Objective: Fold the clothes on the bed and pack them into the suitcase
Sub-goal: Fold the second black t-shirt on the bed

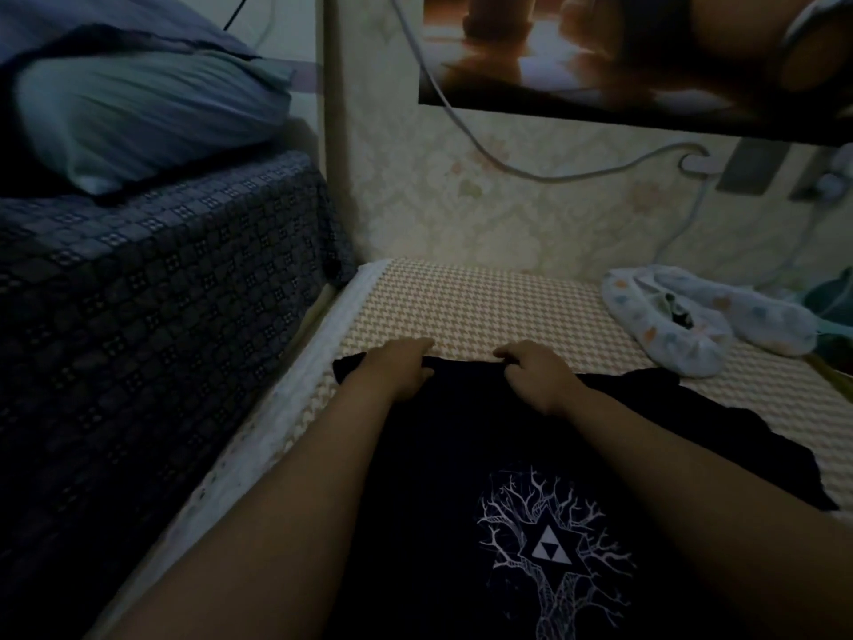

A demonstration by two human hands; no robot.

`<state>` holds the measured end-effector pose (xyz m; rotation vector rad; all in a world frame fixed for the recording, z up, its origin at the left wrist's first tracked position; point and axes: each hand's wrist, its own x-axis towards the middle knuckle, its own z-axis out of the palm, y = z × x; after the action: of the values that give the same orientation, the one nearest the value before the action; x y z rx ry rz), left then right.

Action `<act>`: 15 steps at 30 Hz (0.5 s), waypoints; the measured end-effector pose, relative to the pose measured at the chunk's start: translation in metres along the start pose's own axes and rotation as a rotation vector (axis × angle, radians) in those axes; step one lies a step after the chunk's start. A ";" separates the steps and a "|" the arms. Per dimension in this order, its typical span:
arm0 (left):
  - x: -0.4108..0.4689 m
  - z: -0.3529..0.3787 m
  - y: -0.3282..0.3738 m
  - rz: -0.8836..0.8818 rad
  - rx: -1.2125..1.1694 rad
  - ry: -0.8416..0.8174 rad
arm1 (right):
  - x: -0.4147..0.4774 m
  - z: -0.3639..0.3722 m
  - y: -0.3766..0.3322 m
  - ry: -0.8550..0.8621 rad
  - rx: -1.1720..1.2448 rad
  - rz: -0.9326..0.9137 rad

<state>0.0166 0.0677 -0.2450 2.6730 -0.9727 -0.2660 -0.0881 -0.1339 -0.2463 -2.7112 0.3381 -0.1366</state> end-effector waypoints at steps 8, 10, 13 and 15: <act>0.003 -0.009 0.000 -0.333 0.254 0.514 | 0.004 -0.024 0.049 0.266 -0.341 0.017; 0.003 -0.003 0.003 -0.373 0.283 0.559 | 0.010 -0.027 0.052 0.401 -0.413 0.043; 0.009 0.005 0.013 -0.260 0.290 0.427 | 0.008 -0.023 0.059 0.395 -0.312 0.019; 0.020 0.006 0.025 -0.012 0.156 0.316 | -0.001 -0.020 0.068 0.322 -0.307 -0.034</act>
<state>0.0152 0.0353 -0.2445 2.7440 -0.9091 0.2343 -0.1071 -0.2016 -0.2553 -2.9976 0.4361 -0.5783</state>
